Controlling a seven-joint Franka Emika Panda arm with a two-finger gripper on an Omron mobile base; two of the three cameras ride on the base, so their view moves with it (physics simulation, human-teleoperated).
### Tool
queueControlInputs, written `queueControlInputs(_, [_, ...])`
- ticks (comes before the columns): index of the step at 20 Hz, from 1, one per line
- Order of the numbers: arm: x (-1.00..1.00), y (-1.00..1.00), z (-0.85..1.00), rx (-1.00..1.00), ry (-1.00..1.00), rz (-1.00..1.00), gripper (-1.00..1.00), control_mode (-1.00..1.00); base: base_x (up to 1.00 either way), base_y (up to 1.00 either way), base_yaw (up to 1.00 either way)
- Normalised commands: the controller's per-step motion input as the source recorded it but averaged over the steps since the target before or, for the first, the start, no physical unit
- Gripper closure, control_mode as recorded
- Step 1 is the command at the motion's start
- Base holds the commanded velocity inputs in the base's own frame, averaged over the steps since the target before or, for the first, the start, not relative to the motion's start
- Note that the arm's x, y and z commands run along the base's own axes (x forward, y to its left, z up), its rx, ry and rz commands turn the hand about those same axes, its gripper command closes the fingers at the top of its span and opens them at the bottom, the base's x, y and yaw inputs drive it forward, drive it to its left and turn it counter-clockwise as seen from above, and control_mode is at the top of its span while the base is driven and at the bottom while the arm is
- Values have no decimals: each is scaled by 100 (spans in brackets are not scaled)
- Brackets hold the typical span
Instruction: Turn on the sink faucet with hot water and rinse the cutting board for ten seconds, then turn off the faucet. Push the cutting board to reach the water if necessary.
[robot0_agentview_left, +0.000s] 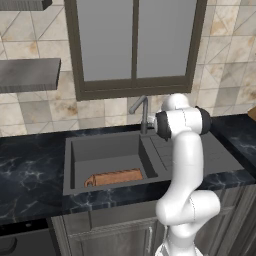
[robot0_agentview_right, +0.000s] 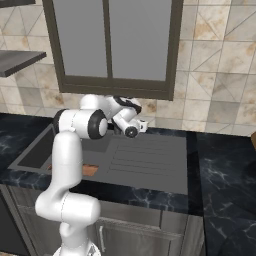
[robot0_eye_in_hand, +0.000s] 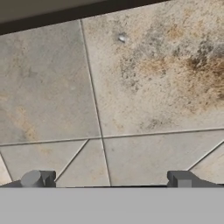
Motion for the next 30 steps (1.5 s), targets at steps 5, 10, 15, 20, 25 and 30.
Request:
queueControlInputs(5, [-52, -54, -20, 0, 0, 3, -100, -100, 0, 0, 0])
queueControlInputs(10, [-63, -50, -23, 0, 0, 2, -100, -100, 0, 0, 0])
queueControlInputs(15, [-70, -47, -27, 0, 0, 2, -100, -100, 0, 0, 0])
queueControlInputs(20, [-71, -44, -30, 0, 2, 2, -100, -100, 0, 0, 0])
queueControlInputs(25, [-68, -42, -33, 0, 4, 2, -100, -100, 0, 0, 0])
queueControlInputs(30, [-66, -49, -31, 0, 4, 2, -100, -100, 0, 0, 0])
